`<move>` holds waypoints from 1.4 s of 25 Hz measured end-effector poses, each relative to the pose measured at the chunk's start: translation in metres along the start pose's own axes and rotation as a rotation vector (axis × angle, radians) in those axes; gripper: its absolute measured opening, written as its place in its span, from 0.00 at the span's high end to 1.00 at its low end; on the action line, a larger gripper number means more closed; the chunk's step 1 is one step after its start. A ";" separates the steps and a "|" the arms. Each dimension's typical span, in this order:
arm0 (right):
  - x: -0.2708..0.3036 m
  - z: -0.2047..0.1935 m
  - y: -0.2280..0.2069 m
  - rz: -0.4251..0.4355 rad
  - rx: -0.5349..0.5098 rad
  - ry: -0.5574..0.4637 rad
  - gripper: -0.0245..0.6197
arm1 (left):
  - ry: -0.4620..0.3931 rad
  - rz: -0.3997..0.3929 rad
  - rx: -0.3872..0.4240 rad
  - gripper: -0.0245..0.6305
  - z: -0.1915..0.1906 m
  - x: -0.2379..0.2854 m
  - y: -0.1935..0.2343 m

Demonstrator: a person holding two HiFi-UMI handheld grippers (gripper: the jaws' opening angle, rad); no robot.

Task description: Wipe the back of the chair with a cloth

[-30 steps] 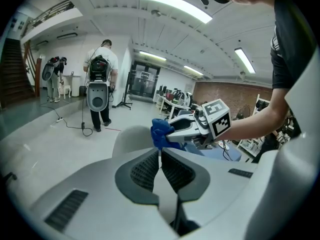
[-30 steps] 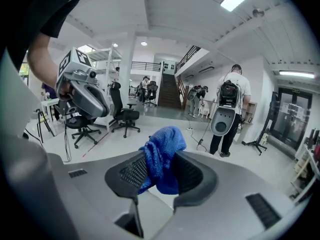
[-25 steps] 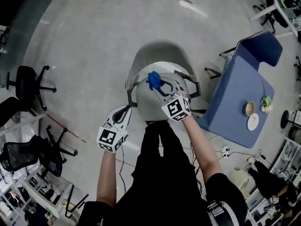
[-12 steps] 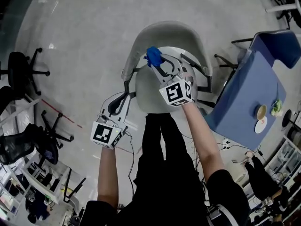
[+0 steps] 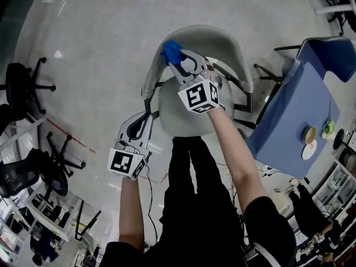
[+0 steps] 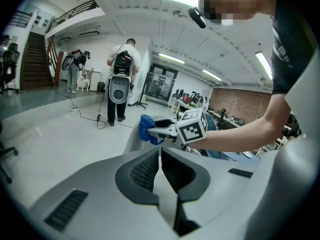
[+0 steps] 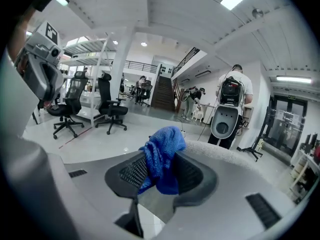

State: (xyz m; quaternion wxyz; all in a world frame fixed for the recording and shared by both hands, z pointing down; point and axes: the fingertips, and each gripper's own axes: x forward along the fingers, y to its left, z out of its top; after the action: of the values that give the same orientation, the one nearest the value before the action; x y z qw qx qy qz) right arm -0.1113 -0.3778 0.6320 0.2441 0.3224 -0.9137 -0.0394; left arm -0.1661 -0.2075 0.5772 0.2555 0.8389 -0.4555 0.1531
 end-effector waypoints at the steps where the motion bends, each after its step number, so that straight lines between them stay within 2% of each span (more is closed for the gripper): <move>1: 0.001 -0.001 -0.003 -0.007 0.018 0.002 0.71 | -0.003 0.000 -0.005 0.91 0.000 0.000 0.000; 7: 0.005 -0.012 -0.016 -0.053 0.092 0.015 0.71 | 0.000 -0.004 -0.013 0.91 -0.005 0.002 -0.004; 18: -0.006 -0.028 -0.045 -0.118 0.088 0.053 0.70 | -0.002 -0.006 -0.006 0.91 -0.005 0.000 -0.001; 25: -0.020 -0.039 -0.064 -0.162 0.124 0.061 0.70 | -0.004 -0.004 -0.002 0.91 -0.004 0.004 -0.002; 35: -0.055 -0.080 -0.097 -0.250 0.162 0.116 0.70 | -0.001 0.006 0.016 0.91 -0.007 0.006 -0.002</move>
State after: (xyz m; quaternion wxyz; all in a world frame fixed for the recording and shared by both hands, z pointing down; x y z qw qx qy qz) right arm 0.0187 -0.4139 0.6567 0.2629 0.4541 -0.8510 0.0232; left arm -0.1609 -0.2072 0.5852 0.2480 0.8396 -0.4570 0.1572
